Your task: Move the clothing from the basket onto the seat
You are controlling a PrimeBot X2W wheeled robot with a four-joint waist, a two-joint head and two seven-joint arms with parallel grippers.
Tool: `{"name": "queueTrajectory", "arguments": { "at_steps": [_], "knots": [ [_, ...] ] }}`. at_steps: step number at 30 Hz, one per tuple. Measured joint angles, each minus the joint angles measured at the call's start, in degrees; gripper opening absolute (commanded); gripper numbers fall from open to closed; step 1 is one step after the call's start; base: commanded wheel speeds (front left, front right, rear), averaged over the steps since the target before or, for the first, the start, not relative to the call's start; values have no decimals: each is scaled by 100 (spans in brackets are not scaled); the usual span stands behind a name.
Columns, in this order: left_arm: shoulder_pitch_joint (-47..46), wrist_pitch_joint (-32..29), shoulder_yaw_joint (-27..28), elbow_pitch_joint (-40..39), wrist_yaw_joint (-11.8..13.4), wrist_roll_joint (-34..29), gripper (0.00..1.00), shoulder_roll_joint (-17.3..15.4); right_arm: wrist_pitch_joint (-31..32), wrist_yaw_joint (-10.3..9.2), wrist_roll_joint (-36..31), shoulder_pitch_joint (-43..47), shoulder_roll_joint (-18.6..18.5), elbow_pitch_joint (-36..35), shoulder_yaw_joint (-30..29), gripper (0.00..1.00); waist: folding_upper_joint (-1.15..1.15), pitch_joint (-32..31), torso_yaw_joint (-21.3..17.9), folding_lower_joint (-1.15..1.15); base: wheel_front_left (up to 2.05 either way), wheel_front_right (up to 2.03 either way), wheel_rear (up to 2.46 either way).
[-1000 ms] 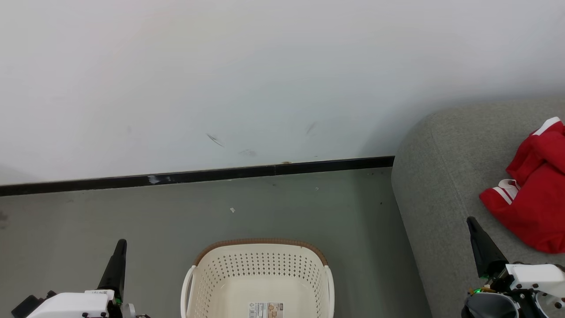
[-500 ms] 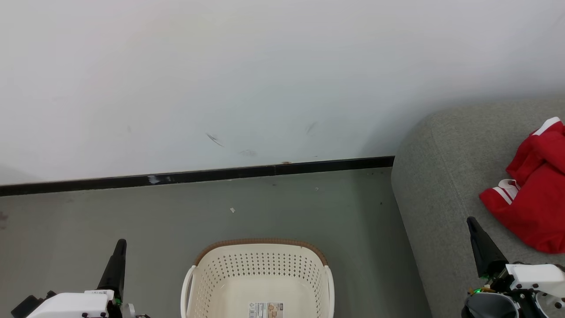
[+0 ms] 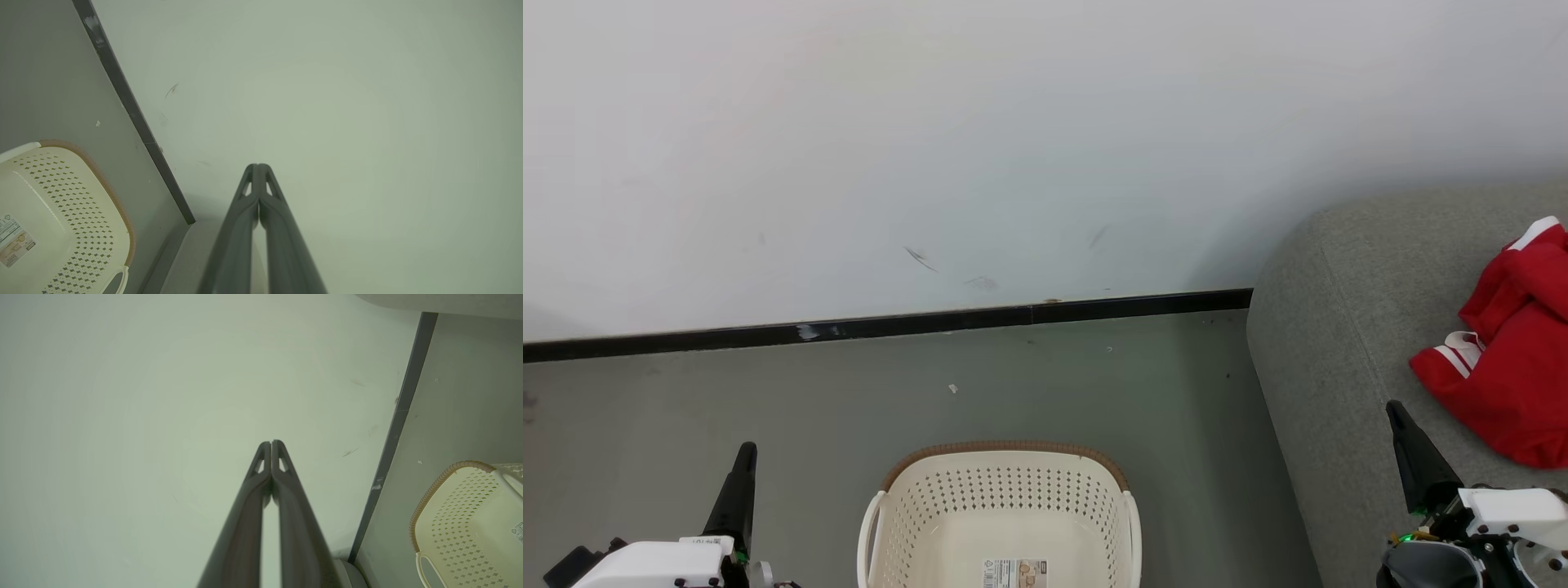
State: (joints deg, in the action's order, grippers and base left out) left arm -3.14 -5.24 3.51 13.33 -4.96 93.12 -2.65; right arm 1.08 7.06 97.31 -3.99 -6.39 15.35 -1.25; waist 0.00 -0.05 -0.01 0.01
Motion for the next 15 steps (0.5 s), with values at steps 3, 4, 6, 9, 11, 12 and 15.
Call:
{"name": "queueTrajectory", "arguments": {
  "at_steps": [3,4,6,9,11,12,15],
  "knots": [
    [-1,0,0,0,0,0,0,0,0,0,0,0,0,0,1,0,0,0,0,0,0,0,0],
    [-1,0,0,0,0,0,0,0,0,-1,0,0,0,0,1,0,0,0,0,0,0,0,0],
    [-1,0,0,0,0,0,0,0,0,0,0,0,0,0,1,0,0,0,0,0,0,0,0],
    [-1,0,1,1,0,0,0,0,0,-1,1,0,0,1,1,0,0,0,0,0,0,0,0],
    [-1,-1,1,1,0,0,0,0,0,0,1,0,0,1,1,0,0,0,0,0,0,0,0],
    [-1,-1,1,1,0,0,0,0,0,0,1,0,0,1,1,0,0,0,0,0,0,0,0],
    [-1,-1,1,1,0,0,0,0,0,0,1,0,-1,1,1,0,0,0,0,0,0,0,0]
  ]
}}
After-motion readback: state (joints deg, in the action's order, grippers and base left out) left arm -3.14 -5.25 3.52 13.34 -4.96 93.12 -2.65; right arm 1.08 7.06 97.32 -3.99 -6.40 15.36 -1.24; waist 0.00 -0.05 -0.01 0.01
